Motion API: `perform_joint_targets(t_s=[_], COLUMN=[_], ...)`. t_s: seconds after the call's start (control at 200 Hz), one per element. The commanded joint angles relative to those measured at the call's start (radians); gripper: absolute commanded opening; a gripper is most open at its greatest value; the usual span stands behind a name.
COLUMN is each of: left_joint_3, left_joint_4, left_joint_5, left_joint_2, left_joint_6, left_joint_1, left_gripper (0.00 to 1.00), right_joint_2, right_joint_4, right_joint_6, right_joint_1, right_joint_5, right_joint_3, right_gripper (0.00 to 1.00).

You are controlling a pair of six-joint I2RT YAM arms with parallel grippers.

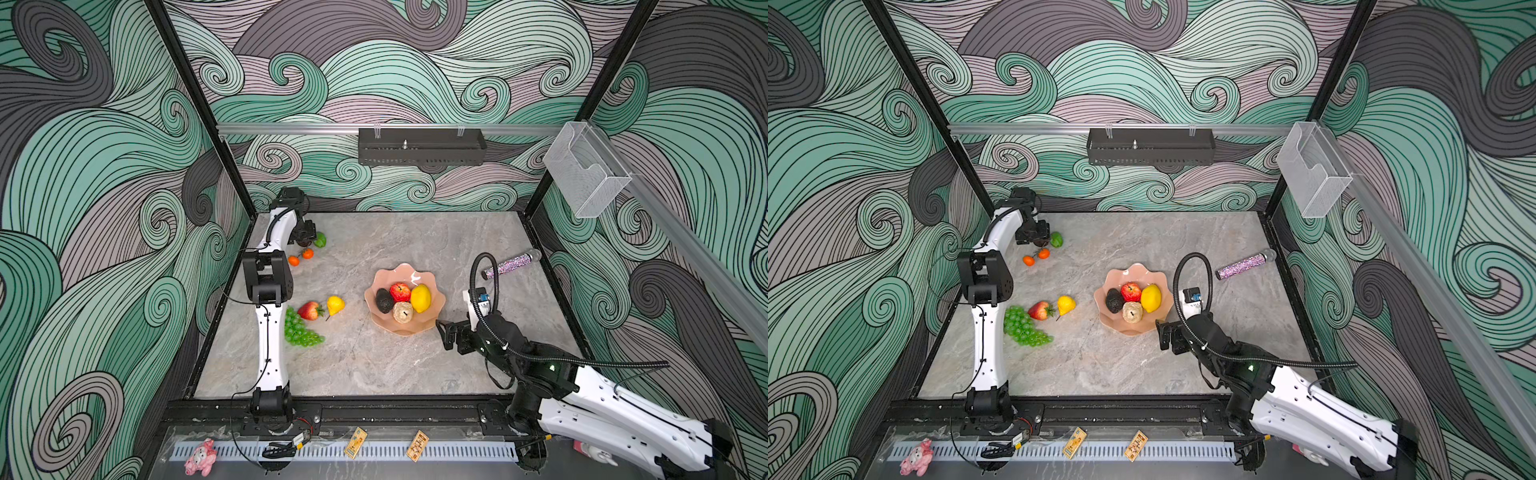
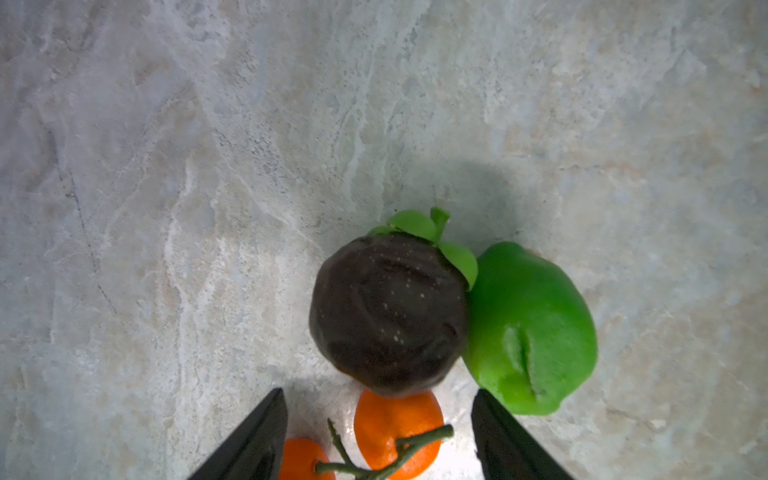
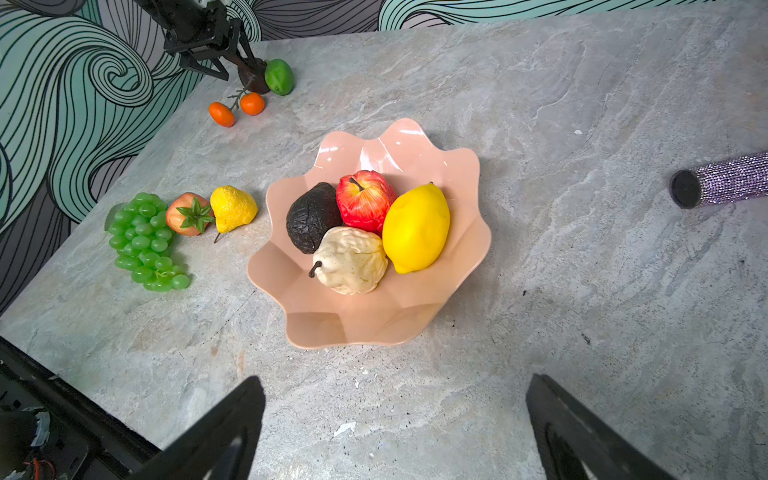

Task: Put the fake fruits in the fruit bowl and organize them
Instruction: 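Lower the left gripper onto the dark mangosteen and close on it, then carry the mangosteen toward the bowl with the left gripper while right reaches to it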

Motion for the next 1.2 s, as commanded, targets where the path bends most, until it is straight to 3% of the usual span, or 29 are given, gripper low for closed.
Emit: perform_joint_targets(t_s=[0.0,0.415,0.851,1.196], left_joint_3=[0.039,0.086,0.089,0.001], left_joint_4=[0.016,0.029,0.065,0.140], left_joint_5=[0.025,0.049,0.073,0.118], left_joint_2=[0.007,0.089,0.121,0.000], left_joint_6=[-0.008,0.009,-0.001,-0.065], left_joint_1=[0.011,0.026,0.030,0.035], left_gripper=[0.74,0.73,0.65,0.55], right_joint_2=[0.009,0.050,0.083,0.115], right_joint_4=[-0.010,0.001,0.008,0.017], right_joint_6=[0.019,0.022,0.025,0.025], right_joint_1=[-0.005,-0.006,-0.005,-0.006], right_joint_5=[-0.002,-0.011,-0.019,-0.023], right_joint_3=[0.002,0.010,0.015,0.033], right_gripper=[0.99,0.98,0.98,0.98])
